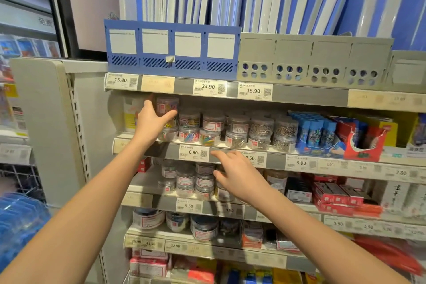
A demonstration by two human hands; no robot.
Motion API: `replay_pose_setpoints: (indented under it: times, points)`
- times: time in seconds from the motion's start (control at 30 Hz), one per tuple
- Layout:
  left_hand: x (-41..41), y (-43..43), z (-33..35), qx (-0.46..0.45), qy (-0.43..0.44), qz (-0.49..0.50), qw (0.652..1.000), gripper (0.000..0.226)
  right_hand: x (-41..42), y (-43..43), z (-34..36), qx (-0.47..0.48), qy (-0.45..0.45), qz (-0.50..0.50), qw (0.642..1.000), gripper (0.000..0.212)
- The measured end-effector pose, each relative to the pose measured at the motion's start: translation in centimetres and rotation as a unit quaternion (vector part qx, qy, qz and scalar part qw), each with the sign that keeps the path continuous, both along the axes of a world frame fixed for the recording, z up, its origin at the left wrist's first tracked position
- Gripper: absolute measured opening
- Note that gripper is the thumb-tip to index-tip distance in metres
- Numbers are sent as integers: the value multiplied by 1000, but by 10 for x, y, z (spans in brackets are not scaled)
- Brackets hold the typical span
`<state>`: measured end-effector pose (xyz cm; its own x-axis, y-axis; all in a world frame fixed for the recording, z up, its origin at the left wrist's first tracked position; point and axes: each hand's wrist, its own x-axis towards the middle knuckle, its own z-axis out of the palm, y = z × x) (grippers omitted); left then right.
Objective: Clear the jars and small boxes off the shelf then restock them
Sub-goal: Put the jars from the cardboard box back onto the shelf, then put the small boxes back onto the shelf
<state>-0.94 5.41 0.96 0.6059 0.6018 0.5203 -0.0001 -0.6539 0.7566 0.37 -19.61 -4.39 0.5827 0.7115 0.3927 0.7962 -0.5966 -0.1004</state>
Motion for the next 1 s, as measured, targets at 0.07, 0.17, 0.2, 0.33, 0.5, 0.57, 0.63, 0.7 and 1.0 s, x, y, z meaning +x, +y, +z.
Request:
replay_pose_setpoints:
  times: [0.07, 0.17, 0.2, 0.33, 0.5, 0.57, 0.63, 0.7, 1.0]
  points:
    - [-15, -2, -4, 17, 3, -10, 1000, 78, -3, 0, 1, -6, 0, 8, 1000, 50]
    - [-49, -1, -16, 44, 18, -23, 999, 88, -13, 6, -1, -20, -2, 26, 999, 49]
    - [-64, -1, -22, 57, 27, -26, 998, 86, -19, 10, -3, -20, 3, 36, 999, 49]
    - [-142, -8, -55, 86, 71, -33, 993, 75, -54, 37, -21, -21, 21, 93, 995, 50]
    - [-268, -11, -108, 113, 173, -4, 978, 66, -120, 96, -57, -11, 62, 215, 975, 50]
    - [-320, -14, -128, 117, 211, 26, 970, 60, -152, 118, -70, -11, 90, 257, 962, 53]
    - [-371, -13, -150, 125, 248, 72, 958, 55, -188, 141, -84, -28, 117, 298, 947, 56]
    - [-413, -11, -172, 122, 283, 117, 944, 52, -222, 160, -99, -48, 128, 346, 928, 57]
    - [-505, -4, -286, -29, 528, 100, 843, 72, -330, 222, -186, -267, 122, 458, 839, 56]
